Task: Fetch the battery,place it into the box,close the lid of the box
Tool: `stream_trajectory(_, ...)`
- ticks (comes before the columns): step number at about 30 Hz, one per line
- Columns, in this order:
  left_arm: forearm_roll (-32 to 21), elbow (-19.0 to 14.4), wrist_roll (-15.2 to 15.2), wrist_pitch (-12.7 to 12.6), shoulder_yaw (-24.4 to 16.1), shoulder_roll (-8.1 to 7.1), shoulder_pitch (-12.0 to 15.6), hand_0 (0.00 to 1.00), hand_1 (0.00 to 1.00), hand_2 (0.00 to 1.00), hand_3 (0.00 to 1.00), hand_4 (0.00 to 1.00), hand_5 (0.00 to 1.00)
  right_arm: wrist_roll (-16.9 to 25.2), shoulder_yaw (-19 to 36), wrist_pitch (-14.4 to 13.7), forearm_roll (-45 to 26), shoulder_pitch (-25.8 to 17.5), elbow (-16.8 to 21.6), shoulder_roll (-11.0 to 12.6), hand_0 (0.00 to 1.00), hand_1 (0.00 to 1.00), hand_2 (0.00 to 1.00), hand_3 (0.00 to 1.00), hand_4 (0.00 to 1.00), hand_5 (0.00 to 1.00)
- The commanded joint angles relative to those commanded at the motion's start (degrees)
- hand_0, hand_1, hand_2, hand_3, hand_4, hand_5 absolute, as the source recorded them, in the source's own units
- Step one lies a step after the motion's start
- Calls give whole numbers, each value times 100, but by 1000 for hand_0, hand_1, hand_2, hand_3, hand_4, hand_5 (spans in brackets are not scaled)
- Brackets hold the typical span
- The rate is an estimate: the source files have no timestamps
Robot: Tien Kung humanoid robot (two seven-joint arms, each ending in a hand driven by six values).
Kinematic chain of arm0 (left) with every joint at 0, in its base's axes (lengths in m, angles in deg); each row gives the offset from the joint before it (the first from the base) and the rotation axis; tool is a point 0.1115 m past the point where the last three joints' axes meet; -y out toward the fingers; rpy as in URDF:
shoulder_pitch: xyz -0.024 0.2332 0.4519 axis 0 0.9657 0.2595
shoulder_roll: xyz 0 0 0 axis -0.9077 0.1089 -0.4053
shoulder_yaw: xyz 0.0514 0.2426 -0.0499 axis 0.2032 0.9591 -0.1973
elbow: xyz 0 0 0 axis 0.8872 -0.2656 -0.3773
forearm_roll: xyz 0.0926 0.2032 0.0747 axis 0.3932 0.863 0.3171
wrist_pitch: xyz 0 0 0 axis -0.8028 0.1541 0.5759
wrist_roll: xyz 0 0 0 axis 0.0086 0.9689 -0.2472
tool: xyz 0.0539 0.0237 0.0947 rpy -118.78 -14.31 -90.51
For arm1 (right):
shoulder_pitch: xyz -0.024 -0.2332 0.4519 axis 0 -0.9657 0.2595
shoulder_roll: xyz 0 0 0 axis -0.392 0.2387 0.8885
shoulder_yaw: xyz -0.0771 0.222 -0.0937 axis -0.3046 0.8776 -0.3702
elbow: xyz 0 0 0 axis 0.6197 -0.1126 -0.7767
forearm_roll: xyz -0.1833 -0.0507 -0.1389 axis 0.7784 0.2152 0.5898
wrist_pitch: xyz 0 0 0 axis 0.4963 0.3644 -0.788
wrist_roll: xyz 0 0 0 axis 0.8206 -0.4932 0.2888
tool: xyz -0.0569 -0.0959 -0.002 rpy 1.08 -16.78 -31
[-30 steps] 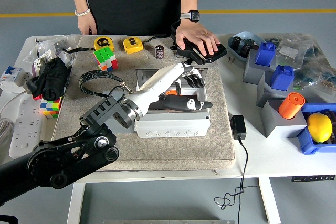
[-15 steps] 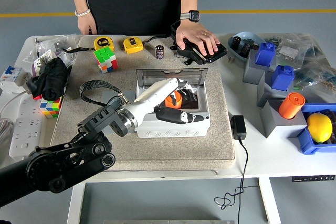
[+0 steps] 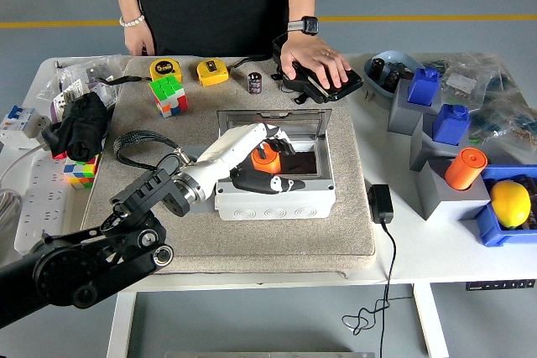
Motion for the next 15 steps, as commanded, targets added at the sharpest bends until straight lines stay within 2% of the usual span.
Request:
stream_trajectory(2,62,-17,-34,32,-76,-74,79,326,591,581,535,989,470,1,16,-1,3,3,5,-3,606,626,606,546,928,458)
stream_trajectory(8,129,-250,-68,74,-327,-328,310,326,591,581,535,989,470,4,64,-5,42,-11,19,2,606,626,606,546,928,458)
stream_trajectory(9,139,-305,-75,82,-376,-377,346,293,577,578,534,989,471,6,63,-6,43,-14,17,2,609,625,606,546,927,458)
stream_trajectory(15,9,-576,40,41,-646,-508,491,278,564,575,533,989,474,14,69,-9,53,-15,21,0,605,626,606,546,927,459)
